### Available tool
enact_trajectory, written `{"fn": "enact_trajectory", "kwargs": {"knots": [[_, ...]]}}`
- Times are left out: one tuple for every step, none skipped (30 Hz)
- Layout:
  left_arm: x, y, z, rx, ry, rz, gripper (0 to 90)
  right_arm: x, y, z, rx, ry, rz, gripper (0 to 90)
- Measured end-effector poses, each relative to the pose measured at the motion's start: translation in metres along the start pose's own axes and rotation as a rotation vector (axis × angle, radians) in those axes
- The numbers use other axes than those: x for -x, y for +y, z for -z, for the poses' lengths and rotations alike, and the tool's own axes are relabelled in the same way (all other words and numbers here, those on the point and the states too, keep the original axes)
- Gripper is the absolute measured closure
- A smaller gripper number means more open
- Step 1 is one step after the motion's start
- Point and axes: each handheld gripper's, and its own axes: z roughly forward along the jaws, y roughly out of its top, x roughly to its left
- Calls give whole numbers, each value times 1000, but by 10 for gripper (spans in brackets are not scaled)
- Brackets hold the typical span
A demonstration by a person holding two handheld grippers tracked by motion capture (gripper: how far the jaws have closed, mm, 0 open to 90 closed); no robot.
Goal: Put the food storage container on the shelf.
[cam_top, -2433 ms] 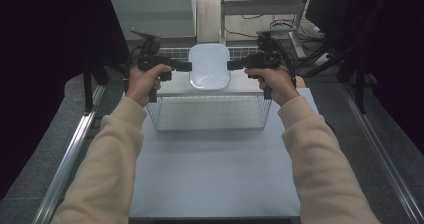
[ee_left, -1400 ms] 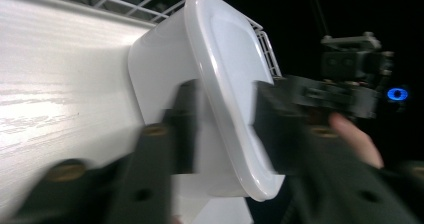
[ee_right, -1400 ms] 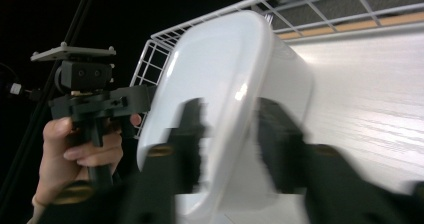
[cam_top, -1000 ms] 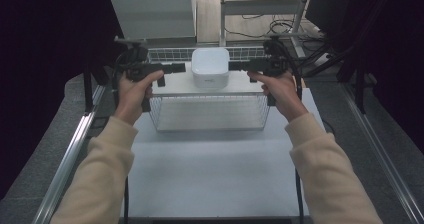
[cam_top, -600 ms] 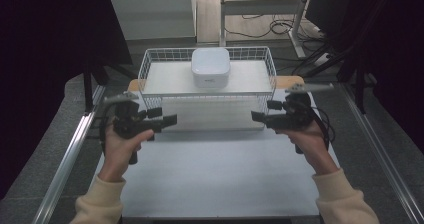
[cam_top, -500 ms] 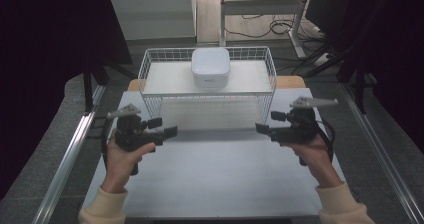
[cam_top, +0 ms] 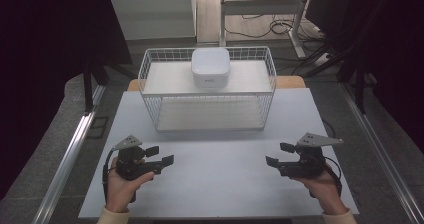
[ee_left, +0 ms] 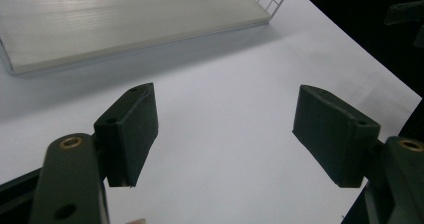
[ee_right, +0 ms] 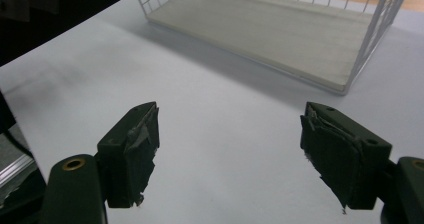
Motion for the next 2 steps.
{"fn": "enact_trajectory", "kwargs": {"knots": [[1, 0, 1, 1, -2, -9, 256, 0, 1, 1, 11, 3, 0, 228], [1, 1, 3, 4, -4, -21, 256, 0, 1, 3, 25, 3, 5, 223]]}}
